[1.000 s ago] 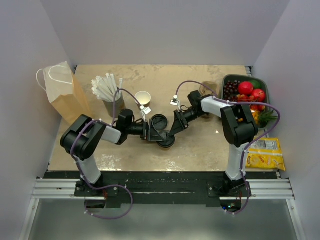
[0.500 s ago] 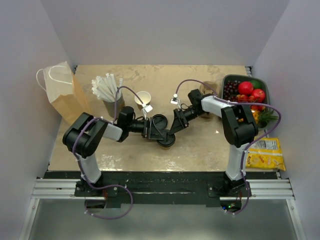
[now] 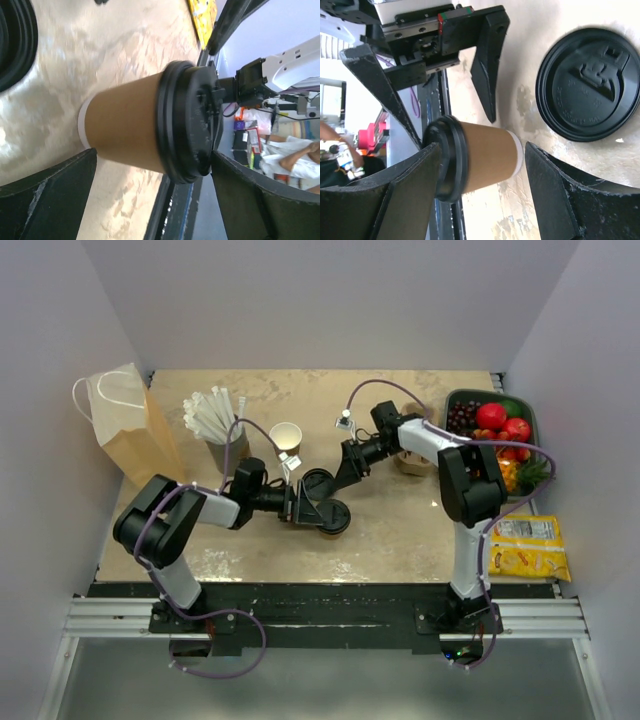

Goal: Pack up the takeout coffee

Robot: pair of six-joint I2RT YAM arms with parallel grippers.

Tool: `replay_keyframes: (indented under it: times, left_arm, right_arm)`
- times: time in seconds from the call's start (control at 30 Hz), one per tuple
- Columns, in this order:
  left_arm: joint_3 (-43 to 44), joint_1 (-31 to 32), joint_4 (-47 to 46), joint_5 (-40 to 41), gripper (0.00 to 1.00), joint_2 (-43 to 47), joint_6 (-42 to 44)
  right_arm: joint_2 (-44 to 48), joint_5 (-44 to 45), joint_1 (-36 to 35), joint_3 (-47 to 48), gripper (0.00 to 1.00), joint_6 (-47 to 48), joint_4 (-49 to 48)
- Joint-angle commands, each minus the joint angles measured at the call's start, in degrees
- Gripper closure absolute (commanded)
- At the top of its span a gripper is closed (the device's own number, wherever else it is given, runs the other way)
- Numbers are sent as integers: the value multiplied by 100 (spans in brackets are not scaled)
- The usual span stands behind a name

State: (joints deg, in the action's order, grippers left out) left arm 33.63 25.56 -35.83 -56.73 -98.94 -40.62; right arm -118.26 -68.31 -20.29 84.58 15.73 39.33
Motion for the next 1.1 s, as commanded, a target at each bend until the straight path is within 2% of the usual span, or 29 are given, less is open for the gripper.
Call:
replay_keyframes:
  times: [0.0, 0.3, 0.4, 0.5, 0.53, 0.57, 0.6, 0.9, 1.07]
  left_arm:
    - [-102, -7, 261, 13, 0, 147, 387]
    - [47, -7, 262, 13, 1, -284, 459]
    - [118, -7, 226, 13, 1, -328, 406]
    - [232, -7, 243, 4, 1, -328, 397]
    - [249, -7, 270, 4, 1, -337, 397]
    - [284, -7, 296, 4, 1, -337, 406]
    - [285, -7, 305, 4, 1, -337, 406]
    - [469, -7, 384, 57, 1, -486, 423]
    - [584, -7, 428, 39, 1, -592, 441]
  right_arm:
    - [-144, -120, -106, 156, 28, 536, 522]
    - [-452, -392, -168, 208, 26, 1503, 1331]
    - [-584, -638, -150, 357, 23, 1977, 1883]
    - [-882, -964, -150, 752, 18, 2994, 3006]
    - [-1136, -1130, -159, 1075, 16, 3903, 3941]
    - [-1260, -1210, -150, 1244, 5, 4129, 4386]
    - [-1305, -1272, -133, 1280, 1, 4018, 4390]
    - [-1077, -1053, -124, 1000, 1, 4369, 4364]
    - [-928, -763, -124, 710, 1, 3825, 3759]
